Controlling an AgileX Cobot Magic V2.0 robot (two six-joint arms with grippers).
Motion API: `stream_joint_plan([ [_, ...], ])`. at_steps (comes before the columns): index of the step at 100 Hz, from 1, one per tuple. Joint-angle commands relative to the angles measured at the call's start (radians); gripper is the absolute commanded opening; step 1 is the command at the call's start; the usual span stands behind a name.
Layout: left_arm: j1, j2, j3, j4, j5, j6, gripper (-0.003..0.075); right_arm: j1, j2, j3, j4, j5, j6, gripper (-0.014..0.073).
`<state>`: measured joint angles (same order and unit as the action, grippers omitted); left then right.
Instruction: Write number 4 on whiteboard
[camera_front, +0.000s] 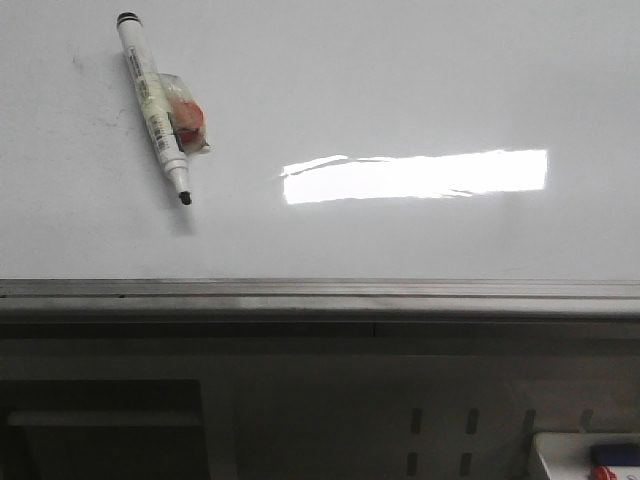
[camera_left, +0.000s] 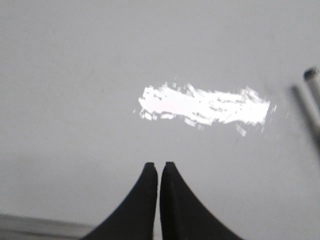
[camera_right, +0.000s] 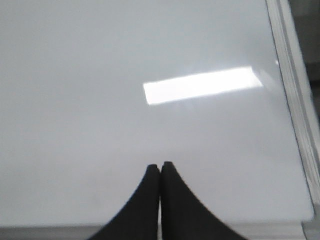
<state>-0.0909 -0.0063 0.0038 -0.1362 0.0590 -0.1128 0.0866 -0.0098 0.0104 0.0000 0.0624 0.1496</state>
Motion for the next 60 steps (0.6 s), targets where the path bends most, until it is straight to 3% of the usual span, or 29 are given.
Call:
stream_joint_plan([
  [1,0.002,-0.021,0.034,-0.183,-0.172,-0.012,-0.0020,-0.004,-0.009,0.025,0.087,-0.206,-0.002,-0.0054],
  [15,0.002,-0.021,0.034,-0.446,-0.202,-0.012,-0.0020,-0.004,-0.009,0.023,0.173,-0.246,-0.002,-0.0054],
  [24,0.002,-0.021,0.020,-0.505,-0.158,-0.012,-0.0020,-0.004,-0.009,0.005,0.264,-0.250,-0.002,-0.0054],
  [33,0.002,-0.005,-0.040,-0.430,-0.024,0.012,-0.0020,-0.004,-0.005,-0.068,0.268,-0.194,-0.002,-0.0053],
  [50,0.002,0.149,-0.244,-0.155,0.264,0.018,-0.0013,-0.004,0.064,-0.263,0.151,0.097,-0.005,-0.0041],
  [60,0.002,0.287,-0.360,-0.123,0.335,0.019,0.0089,-0.004,0.144,-0.356,0.150,0.178,-0.005,0.0036],
])
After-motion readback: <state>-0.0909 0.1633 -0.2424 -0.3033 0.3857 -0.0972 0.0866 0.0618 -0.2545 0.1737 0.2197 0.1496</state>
